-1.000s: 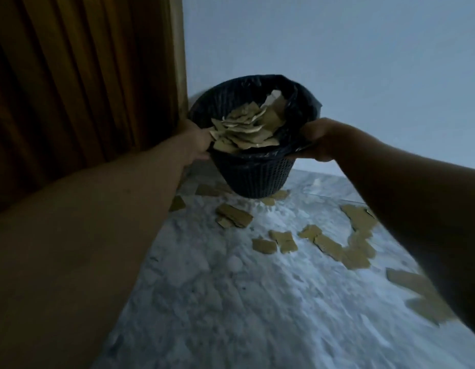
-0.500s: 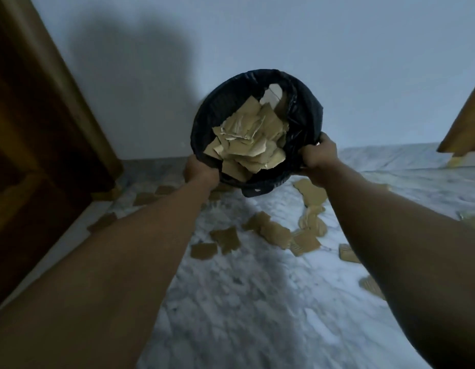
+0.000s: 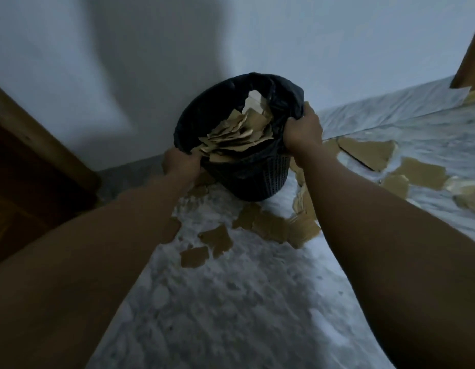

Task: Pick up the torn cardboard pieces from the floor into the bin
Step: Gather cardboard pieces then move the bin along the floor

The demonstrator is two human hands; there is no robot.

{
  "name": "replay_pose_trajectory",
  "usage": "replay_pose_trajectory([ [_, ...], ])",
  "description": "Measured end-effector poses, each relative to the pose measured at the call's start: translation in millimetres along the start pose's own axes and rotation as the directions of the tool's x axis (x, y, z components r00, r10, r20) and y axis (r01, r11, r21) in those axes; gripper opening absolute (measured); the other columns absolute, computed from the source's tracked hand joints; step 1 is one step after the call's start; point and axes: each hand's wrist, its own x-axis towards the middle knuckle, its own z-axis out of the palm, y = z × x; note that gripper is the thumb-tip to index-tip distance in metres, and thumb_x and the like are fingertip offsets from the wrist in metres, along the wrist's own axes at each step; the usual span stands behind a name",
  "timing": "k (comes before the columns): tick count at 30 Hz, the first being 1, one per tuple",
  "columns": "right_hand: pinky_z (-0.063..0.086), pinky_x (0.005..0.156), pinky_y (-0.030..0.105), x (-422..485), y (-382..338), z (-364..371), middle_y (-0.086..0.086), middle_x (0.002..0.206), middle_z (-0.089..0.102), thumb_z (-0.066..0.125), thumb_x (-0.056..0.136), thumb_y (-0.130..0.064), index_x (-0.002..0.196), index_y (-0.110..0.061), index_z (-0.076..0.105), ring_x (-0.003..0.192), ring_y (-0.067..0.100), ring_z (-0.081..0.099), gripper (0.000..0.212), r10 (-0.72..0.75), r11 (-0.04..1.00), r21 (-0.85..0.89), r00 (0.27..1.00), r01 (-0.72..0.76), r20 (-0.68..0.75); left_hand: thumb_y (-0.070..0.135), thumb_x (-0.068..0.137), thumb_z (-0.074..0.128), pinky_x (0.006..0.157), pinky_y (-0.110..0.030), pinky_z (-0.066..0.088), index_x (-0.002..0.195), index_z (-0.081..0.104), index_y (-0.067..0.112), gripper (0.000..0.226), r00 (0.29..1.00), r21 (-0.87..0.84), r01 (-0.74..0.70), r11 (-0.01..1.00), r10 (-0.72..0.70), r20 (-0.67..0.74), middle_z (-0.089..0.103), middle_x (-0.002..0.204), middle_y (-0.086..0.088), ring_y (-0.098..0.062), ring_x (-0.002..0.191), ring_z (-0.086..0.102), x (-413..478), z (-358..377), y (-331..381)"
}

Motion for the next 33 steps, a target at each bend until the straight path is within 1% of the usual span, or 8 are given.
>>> replay_pose_trajectory([
  [3, 0.046, 0.085, 0.036, 7, 1, -4, 0.011, 0.125, 0.061, 0.035, 0.087, -0.017, 0.144, -0.02, 0.04, 0.108, 0.033, 0.059, 0.057, 0.032, 0.998, -0.061, 0.999, -0.034, -0.02, 0.037, 0.091, 0.061, 0.07, -0.04, 0.056, 0.069, 0.056, 0.016, 0.03, 0.997, 0.031, -0.078, 0.996, 0.078, -0.006, 0.064, 0.079, -0.012, -0.026, 0.076, 0.063, -16, 1, 2],
  [9, 0.04, 0.081, 0.037, 12, -11, -8, 0.019, 0.125, 0.059, 0.04, 0.087, -0.011, 0.146, -0.018, 0.034, 0.112, 0.038, 0.057, 0.059, 0.044, 0.984, -0.172, 0.999, -0.039, 0.025, 0.028, 0.095, 0.056, 0.074, -0.041, 0.054, 0.107, 0.061, -0.006, 0.035, 0.999, 0.036, 0.005, 0.999, -0.003, -0.045, 0.065, 0.104, -0.026, -0.038, 0.094, 0.064, -29, 10, 14],
  [13, 0.04, 0.082, 0.038, 6, -18, -5, 0.019, 0.126, 0.057, 0.042, 0.089, -0.014, 0.136, -0.013, 0.041, 0.114, 0.039, 0.056, 0.047, 0.057, 0.957, -0.287, 0.998, -0.048, 0.023, 0.026, 0.092, 0.059, 0.069, -0.035, 0.049, 0.088, 0.058, 0.002, 0.024, 1.0, 0.015, 0.004, 1.0, -0.004, -0.016, 0.064, 0.109, -0.027, -0.029, 0.084, 0.061, -21, 7, 7],
  [18, 0.055, 0.082, 0.042, 16, -30, -10, 0.024, 0.119, 0.059, 0.049, 0.075, -0.021, 0.12, 0.002, 0.052, 0.106, 0.045, 0.063, 0.05, 0.119, 0.94, -0.329, 0.991, -0.09, 0.069, 0.025, 0.085, 0.067, 0.075, -0.031, 0.05, 0.101, 0.069, 0.003, 0.027, 0.998, -0.209, -0.055, 0.976, 0.053, -0.019, 0.07, 0.099, -0.012, -0.025, 0.092, 0.065, -21, 1, -8],
  [22, 0.062, 0.063, 0.048, -5, -38, -10, 0.016, 0.14, 0.041, 0.056, 0.089, -0.021, 0.146, -0.009, 0.031, 0.095, 0.042, 0.067, 0.064, 0.159, 0.954, -0.267, 0.985, -0.137, 0.064, 0.031, 0.091, 0.066, 0.063, -0.023, 0.048, 0.096, 0.069, 0.009, 0.023, 0.995, -0.391, -0.056, 0.918, 0.086, 0.059, 0.07, 0.083, -0.003, -0.014, 0.072, 0.066, -18, -9, -21],
  [25, 0.06, 0.067, 0.045, -11, -47, -7, 0.017, 0.154, 0.031, 0.056, 0.097, -0.029, 0.155, -0.016, 0.016, 0.092, 0.041, 0.068, 0.072, 0.161, 0.942, -0.301, 0.987, -0.147, 0.02, 0.037, 0.095, 0.059, 0.051, -0.024, 0.041, 0.076, 0.064, 0.01, 0.034, 0.985, -0.466, -0.05, 0.884, 0.122, 0.125, 0.06, 0.059, -0.002, -0.012, 0.047, 0.054, -8, -22, -32],
  [28, 0.055, 0.065, 0.039, -19, -58, 6, 0.021, 0.142, 0.048, 0.059, 0.095, -0.031, 0.15, -0.01, 0.035, 0.094, 0.037, 0.065, 0.063, 0.073, 0.87, -0.486, 0.997, -0.083, -0.039, 0.039, 0.096, 0.057, 0.058, -0.03, 0.048, 0.07, 0.062, 0.015, 0.036, 0.969, -0.429, -0.064, 0.901, 0.158, 0.188, 0.059, 0.059, -0.001, -0.02, 0.055, 0.057, 19, -44, -47],
  [33, 0.051, 0.078, 0.034, -39, -76, 55, 0.021, 0.108, 0.067, 0.061, 0.075, -0.039, 0.107, -0.01, 0.072, 0.095, 0.034, 0.064, 0.045, -0.047, 0.631, -0.776, 0.998, -0.01, -0.051, 0.036, 0.089, 0.062, 0.077, -0.044, 0.06, 0.081, 0.065, 0.019, 0.019, 0.904, -0.127, -0.209, 0.97, 0.241, 0.352, 0.071, 0.087, -0.011, -0.029, 0.08, 0.07, 66, -71, -80],
])
